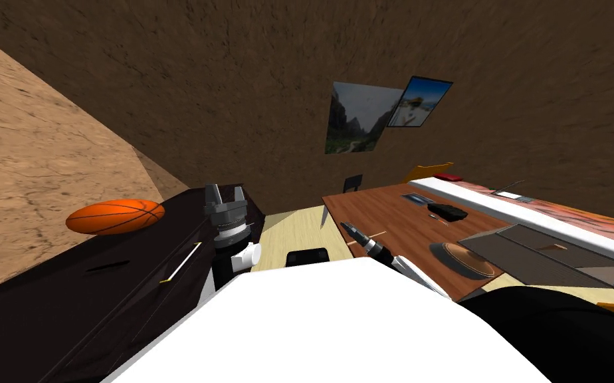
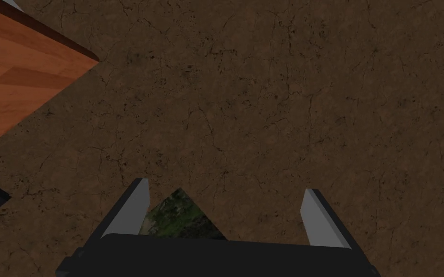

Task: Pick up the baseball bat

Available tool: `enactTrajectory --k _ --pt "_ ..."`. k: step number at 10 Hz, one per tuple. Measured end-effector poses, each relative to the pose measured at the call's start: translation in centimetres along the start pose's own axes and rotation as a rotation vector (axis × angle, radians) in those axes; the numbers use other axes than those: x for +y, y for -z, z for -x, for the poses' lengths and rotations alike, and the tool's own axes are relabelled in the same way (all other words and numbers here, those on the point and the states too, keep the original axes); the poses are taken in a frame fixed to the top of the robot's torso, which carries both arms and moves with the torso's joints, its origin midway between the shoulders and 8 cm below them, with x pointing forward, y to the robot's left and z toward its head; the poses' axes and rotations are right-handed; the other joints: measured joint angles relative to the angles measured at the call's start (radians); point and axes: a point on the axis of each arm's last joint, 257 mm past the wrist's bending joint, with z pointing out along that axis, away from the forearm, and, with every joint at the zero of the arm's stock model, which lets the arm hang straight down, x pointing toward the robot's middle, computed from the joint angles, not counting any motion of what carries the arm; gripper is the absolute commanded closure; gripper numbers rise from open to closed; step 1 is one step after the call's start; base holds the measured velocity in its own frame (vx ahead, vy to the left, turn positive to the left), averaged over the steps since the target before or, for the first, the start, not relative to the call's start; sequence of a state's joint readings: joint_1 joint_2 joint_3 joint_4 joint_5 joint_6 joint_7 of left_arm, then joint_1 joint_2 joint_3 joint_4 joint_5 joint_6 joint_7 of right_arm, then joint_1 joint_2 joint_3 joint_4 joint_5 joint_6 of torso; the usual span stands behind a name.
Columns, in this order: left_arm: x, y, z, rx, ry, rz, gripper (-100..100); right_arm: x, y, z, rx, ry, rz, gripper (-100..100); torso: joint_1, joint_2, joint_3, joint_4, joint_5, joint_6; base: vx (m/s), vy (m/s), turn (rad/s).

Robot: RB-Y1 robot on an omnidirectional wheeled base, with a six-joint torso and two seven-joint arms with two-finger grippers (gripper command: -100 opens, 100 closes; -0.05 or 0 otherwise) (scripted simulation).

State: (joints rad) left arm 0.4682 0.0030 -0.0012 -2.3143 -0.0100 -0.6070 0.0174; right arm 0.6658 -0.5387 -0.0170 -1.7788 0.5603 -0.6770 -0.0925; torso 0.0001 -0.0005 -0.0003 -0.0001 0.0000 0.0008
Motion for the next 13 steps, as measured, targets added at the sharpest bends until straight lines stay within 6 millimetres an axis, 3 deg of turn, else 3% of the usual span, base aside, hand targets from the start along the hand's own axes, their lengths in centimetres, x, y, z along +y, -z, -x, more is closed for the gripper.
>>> enactTrajectory --k 6,13 --pt "0.0 0.0 0.0 0.0 0.0 0.0 0 -5.1 3.2 -5.1 0.237 0.201 -0.064 -100 0.0 0.0 0.0 0.0 0.0 0.0 -0.007 0.0 0.176" --pt "0.0 0.0 0.0 0.0 0.0 0.0 0 -11.4 10.0 -9.8 0.551 0.444 -0.11 -100 0.001 0.001 0.001 0.0 0.0 0.0 -0.013 0.004 0.156"
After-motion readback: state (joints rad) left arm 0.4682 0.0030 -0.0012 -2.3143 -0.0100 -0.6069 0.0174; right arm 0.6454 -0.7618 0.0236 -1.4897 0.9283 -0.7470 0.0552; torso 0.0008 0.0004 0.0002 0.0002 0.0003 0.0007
